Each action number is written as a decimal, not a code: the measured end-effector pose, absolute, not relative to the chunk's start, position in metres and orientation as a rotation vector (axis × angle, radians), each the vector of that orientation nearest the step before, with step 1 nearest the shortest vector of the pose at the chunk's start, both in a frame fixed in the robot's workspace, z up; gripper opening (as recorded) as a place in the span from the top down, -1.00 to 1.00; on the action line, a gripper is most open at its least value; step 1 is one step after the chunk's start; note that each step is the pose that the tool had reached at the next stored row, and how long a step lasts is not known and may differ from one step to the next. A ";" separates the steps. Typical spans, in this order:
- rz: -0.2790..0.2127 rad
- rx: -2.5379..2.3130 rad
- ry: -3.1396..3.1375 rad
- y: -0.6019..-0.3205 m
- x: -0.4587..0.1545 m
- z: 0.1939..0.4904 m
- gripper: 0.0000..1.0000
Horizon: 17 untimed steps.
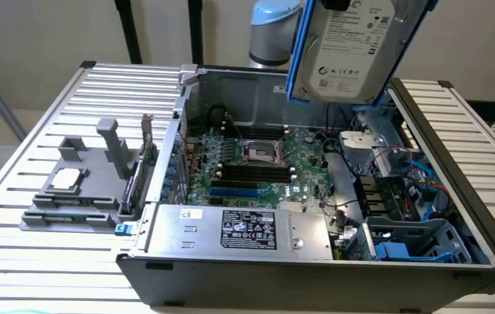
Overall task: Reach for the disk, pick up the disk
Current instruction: 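Pick up the disk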
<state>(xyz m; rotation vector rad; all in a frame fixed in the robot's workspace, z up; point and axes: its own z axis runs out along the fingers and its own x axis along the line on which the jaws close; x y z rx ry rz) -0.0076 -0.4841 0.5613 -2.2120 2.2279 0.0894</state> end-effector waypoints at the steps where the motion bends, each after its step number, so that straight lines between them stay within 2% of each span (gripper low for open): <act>1: 0.089 -2.212 2.228 -0.486 -0.003 0.561 0.35; 17: 0.089 -2.212 2.228 -0.533 0.039 0.557 0.35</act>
